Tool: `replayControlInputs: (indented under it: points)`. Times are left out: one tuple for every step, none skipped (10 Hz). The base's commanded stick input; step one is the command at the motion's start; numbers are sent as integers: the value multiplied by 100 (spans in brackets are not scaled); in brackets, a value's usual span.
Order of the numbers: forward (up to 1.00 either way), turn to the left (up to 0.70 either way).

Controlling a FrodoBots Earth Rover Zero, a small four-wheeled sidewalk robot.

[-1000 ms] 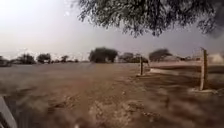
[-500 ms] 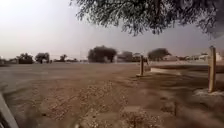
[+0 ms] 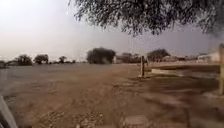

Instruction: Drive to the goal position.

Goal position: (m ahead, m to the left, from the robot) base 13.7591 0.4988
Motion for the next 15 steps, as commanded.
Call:
replayControlInputs:
  points:
    - [50, 0]
    - [50, 0]
    - [50, 0]
    - [50, 0]
    - [50, 0]
    - [50, 0]
    - [50, 0]
    - [50, 0]
    - [50, 0]
    - [50, 0]
    - [50, 0]
    - [50, 0]
    - [50, 0]
    - [50, 0]
    - [50, 0]
